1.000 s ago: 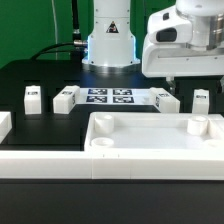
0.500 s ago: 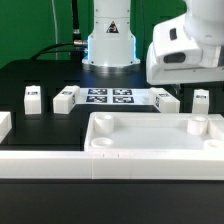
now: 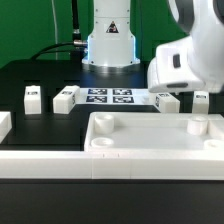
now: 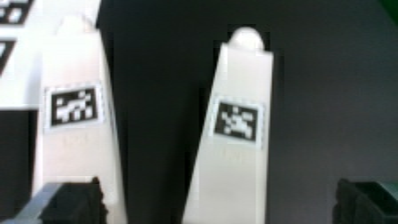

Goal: Assemble desk

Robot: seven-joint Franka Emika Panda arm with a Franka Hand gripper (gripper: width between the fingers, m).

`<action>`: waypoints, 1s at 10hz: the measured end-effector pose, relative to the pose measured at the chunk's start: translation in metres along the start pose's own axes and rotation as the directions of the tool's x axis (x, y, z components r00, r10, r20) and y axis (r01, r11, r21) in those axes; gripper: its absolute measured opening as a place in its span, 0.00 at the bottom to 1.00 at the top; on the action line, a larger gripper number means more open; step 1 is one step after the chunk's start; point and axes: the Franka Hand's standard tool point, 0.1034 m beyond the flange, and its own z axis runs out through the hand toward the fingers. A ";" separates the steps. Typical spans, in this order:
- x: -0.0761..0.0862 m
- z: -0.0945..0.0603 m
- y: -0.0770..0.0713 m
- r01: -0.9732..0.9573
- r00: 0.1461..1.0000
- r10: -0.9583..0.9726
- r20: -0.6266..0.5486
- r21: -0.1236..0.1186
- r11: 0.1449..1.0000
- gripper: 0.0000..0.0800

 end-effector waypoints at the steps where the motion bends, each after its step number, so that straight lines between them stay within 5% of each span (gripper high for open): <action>1: 0.002 0.004 0.000 -0.001 1.000 0.001 -0.004 0.000 1.000 0.81; 10: 0.012 0.031 -0.009 0.009 1.000 -0.009 0.002 -0.019 1.000 0.81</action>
Offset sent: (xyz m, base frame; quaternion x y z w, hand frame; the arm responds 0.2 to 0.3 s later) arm -0.0046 0.0114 -0.0144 -0.0123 0.0028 0.0091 0.9999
